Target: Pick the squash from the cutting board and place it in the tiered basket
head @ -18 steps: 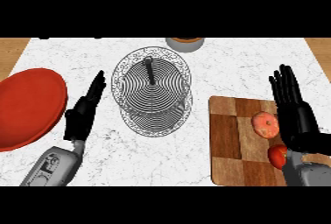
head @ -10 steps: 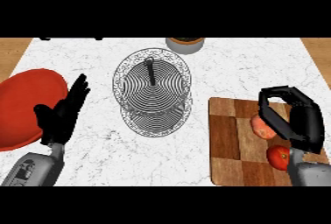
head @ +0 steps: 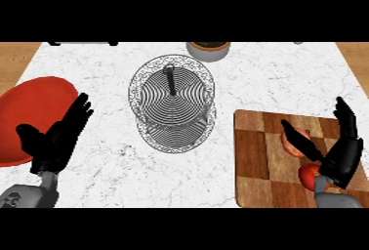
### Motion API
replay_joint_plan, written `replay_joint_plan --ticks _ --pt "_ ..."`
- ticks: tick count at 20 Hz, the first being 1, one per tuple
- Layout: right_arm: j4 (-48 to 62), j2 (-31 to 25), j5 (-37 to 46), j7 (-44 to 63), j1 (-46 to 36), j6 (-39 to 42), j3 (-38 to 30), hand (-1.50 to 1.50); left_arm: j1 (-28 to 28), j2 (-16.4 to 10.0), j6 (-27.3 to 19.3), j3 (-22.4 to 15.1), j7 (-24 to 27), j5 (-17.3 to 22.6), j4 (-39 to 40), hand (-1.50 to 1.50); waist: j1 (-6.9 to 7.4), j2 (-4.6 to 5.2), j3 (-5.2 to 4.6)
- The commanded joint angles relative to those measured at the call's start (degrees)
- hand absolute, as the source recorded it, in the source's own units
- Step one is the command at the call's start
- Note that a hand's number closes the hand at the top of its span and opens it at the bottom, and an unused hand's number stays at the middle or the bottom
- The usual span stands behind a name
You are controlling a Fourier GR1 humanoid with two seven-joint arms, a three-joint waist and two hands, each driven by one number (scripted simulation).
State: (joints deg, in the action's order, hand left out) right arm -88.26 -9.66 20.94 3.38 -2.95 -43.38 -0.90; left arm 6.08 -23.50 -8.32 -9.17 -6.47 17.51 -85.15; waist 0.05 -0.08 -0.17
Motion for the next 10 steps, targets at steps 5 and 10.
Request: replay_joint_plan --ticks 5,10 --pt "-1.43 -11.51 22.03 23.06 5.95 11.54 4.42 -1.50 -0.86 -0.31 -0.16 0.38 -1.08 -0.15 -0.75 0.00 -0.58 0.01 -0.49" --pt "-5.81 -16.32 20.53 36.20 5.64 33.53 10.53 -1.50 -1.58 -1.13 1.33 0.02 -1.27 0.25 -2.82 0.00 0.85 -0.19 -0.50"
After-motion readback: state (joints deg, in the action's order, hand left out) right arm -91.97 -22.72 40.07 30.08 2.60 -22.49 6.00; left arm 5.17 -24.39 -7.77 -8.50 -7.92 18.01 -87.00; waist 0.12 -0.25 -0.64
